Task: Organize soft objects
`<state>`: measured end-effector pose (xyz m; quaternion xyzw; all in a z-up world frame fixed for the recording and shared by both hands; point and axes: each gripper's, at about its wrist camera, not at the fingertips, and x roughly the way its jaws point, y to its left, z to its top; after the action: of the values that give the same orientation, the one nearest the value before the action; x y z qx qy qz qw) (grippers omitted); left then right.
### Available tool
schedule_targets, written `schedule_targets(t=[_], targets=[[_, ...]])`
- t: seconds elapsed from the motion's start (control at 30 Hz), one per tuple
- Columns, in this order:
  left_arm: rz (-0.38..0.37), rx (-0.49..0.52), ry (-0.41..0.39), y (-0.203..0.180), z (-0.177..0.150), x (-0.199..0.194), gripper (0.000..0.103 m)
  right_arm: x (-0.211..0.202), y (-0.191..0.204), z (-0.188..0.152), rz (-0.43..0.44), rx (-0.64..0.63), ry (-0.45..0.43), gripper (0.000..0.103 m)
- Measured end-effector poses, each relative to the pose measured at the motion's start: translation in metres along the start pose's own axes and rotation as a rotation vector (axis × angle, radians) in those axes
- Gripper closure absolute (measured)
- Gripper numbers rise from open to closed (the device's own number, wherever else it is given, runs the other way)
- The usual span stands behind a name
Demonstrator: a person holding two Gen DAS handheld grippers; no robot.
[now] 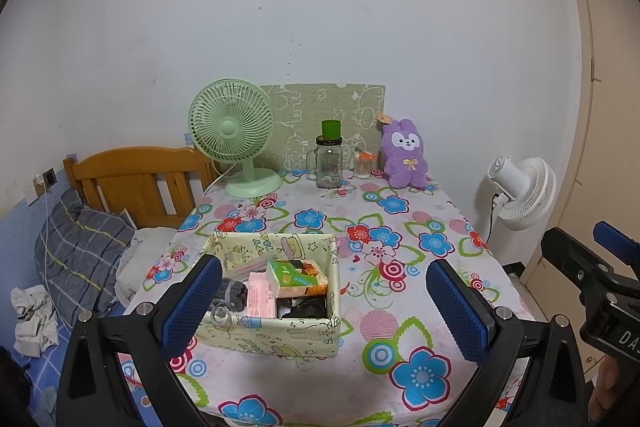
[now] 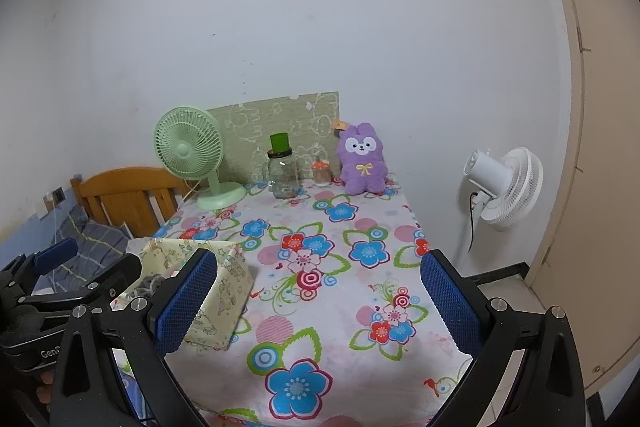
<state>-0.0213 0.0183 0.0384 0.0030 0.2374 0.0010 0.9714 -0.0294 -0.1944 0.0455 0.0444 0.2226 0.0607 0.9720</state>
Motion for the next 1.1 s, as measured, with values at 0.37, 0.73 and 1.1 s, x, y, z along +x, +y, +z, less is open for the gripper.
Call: schedule_targets(t=[0.37,0.73,1.1], targets=[[-0.009,0.0,0.001,0.0006,0.002,0.001,0.0,0.0026,0.0012,-0.0002,0.001,0.0,0.002,0.0],[-0.008,0.003,-0.004,0.0001,0.0023,0.0009,0.0,0.0039,0.0027,-0.0001,0.002,-0.001,0.005,0.0],[-0.005,0.001,-0.005,0.0002,0.0023,0.0009,0.0,0.0048,0.0042,-0.0003,0.004,-0.003,0.007,0.0]])
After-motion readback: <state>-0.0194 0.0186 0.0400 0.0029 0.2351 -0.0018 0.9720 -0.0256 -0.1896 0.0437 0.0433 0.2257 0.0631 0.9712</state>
